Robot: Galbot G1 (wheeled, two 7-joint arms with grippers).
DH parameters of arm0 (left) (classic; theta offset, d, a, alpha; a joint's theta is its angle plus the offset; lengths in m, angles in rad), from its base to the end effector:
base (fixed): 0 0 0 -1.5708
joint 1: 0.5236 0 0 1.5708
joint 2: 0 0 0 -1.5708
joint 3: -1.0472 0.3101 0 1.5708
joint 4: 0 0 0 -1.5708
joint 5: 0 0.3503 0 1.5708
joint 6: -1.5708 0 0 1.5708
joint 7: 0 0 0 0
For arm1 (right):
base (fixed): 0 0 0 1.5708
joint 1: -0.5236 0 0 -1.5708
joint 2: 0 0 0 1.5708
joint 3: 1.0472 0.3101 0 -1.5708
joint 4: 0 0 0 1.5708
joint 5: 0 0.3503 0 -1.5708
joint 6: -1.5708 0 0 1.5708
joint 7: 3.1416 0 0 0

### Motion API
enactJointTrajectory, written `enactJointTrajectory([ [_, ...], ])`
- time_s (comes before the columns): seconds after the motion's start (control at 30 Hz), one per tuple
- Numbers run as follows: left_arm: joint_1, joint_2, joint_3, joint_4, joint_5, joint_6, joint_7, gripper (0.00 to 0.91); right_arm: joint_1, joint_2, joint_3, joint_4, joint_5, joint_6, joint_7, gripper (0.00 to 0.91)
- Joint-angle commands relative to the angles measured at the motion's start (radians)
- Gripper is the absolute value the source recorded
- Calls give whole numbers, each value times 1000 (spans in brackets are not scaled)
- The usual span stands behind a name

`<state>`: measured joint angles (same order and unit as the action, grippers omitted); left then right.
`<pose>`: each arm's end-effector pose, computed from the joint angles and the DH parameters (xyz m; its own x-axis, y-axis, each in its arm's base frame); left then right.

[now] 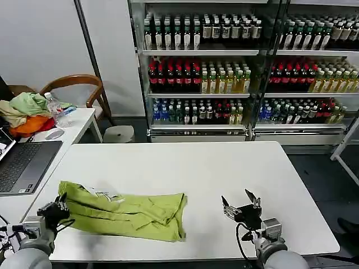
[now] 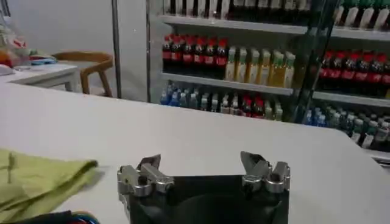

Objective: Fold and organize the clothes.

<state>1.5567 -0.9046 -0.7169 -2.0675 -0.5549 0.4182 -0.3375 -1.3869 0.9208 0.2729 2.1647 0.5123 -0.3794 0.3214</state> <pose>0.2268 0.1350 -0.2138 -0.9105 -0.2297 0.3439 -0.1490 0.9579 0.2453 0.2204 -0.0117 -0.2204 -0.9271 -0.1829 0.3272 -0.2217 0.9714 -0.0852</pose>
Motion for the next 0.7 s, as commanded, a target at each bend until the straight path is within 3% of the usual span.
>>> enactJointTrajectory([
  [0.03,-25,-69,188,-168,37,20,35,40,-6,0,14,2,-1,0,1,907],
  [0.27,-94,-150,448,-175,111,0,137,40,-28,-2,44,11,-3,-3,0,907],
  [0.7,-174,-166,553,-79,134,-47,200,40,-39,9,56,5,-10,-2,-2,907],
])
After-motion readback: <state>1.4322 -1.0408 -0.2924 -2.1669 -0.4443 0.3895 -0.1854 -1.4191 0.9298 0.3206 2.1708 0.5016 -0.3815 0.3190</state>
